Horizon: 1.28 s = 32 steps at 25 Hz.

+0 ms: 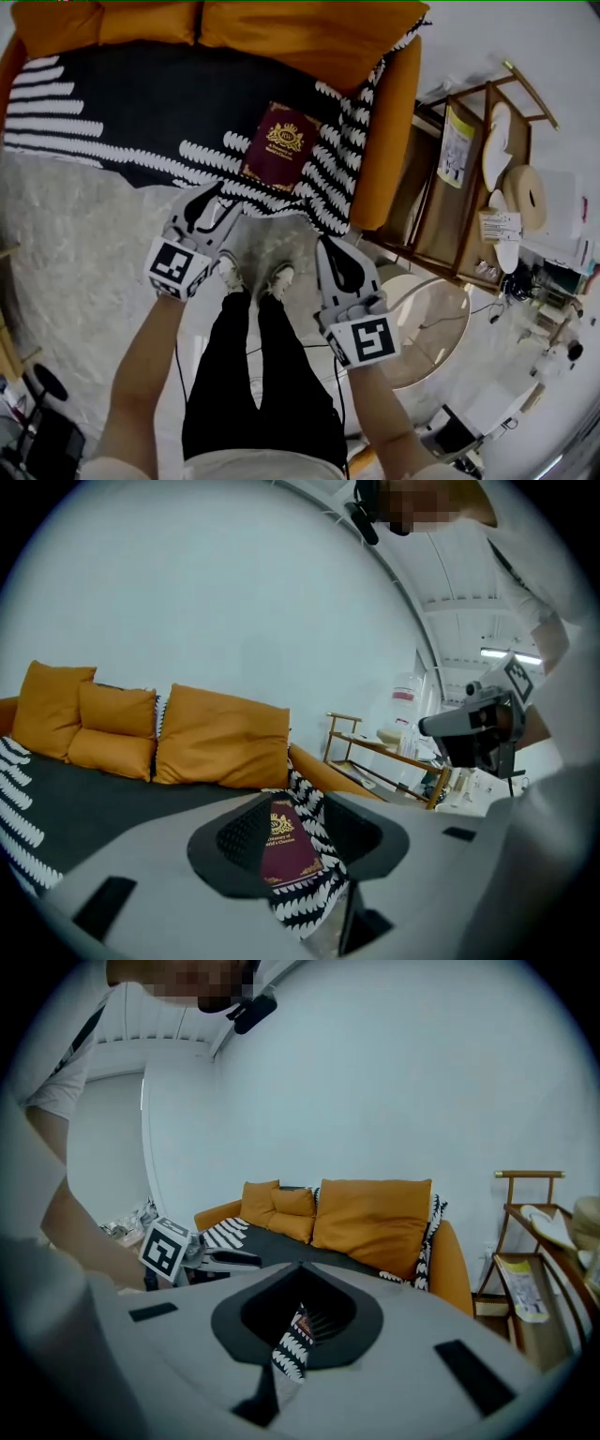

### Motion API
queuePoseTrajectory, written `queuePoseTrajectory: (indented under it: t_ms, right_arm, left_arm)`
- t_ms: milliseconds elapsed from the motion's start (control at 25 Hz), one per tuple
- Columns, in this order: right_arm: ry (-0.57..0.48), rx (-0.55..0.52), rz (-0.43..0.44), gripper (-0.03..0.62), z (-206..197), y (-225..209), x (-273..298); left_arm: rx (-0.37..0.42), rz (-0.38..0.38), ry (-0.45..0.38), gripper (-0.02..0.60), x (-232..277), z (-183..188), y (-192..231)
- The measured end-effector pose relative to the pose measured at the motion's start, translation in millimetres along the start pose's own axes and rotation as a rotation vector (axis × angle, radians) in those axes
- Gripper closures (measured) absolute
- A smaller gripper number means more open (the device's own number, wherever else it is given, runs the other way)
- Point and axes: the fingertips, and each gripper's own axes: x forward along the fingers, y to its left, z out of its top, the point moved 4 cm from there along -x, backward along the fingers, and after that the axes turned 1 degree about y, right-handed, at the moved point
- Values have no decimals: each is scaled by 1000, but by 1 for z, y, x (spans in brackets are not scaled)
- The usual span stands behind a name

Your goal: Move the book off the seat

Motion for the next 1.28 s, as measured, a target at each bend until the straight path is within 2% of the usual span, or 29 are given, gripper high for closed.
queuePoseTrajectory:
  t_ms: [240, 400, 520, 640, 760, 1000, 1160, 1280]
  right_arm:
    - [9, 12, -8, 572, -44, -19, 28]
    - [17, 18, 0, 572, -67, -24, 43]
    - [34, 18, 9, 572, -77, -26, 57]
    - [40, 14, 13, 572, -83, -29, 67]
    - [28, 20, 2, 572, -84, -36, 74]
    - [36, 24, -7, 572, -93, -52, 70]
    - [64, 39, -22, 572, -105, -61, 66]
    - [75, 47, -26, 572, -112, -67, 65]
  left_arm:
    - [11, -27, 61, 366, 42, -46, 27]
    - [-37, -89, 108, 299, 66, -81, 33]
    - [-115, -167, 145, 229, 88, -105, 41]
    - [-243, -183, 178, 171, 110, -128, 58]
    - [-326, -195, 222, 115, 131, -146, 68]
    - [-460, -222, 321, 98, 165, -173, 76]
    - [-478, -231, 370, 98, 185, -187, 80]
    - [-458, -217, 398, 99, 196, -196, 83]
